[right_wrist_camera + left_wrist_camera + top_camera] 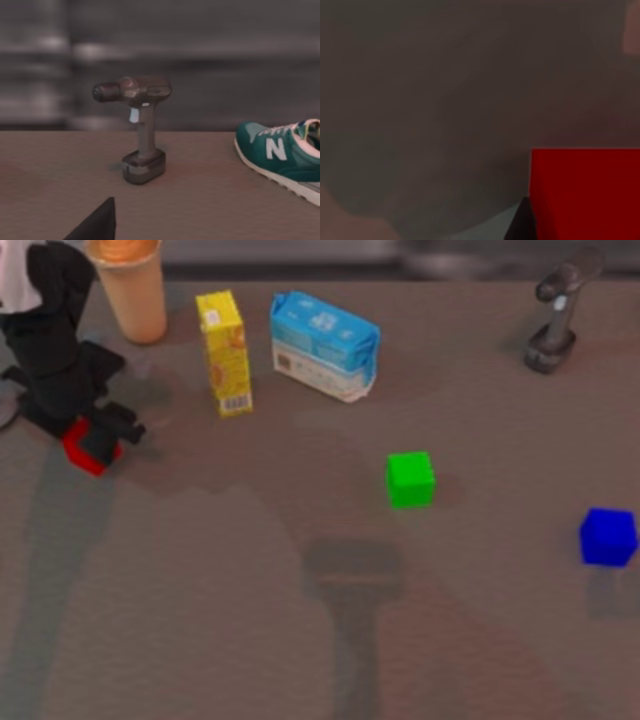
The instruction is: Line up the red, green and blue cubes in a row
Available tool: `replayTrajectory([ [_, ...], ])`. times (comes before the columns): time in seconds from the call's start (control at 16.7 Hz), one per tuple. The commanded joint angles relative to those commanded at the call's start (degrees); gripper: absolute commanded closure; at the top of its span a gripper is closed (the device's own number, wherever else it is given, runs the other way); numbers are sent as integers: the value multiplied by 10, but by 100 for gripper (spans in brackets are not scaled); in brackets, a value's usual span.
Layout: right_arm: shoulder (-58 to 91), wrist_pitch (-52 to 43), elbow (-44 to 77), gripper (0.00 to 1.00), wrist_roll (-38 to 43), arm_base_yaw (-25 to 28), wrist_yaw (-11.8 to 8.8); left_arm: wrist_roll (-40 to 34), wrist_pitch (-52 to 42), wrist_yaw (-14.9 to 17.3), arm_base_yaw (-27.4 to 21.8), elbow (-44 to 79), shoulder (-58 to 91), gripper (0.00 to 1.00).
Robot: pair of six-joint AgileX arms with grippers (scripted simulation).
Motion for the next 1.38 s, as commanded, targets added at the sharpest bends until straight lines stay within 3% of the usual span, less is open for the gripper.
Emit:
replayTrajectory([
  [0.42,0,0,0,0,0,0,0,-1,-124,0,10,91,-29,100],
  [0.9,0,0,0,0,0,0,0,-21,-130,-1,-5,89,-40,100],
  [1.14,0,0,0,0,0,0,0,-125,-117,-5,-62,39,-78,100],
  [1.38,0,0,0,0,0,0,0,-293,-98,-9,-147,-47,-138,100],
])
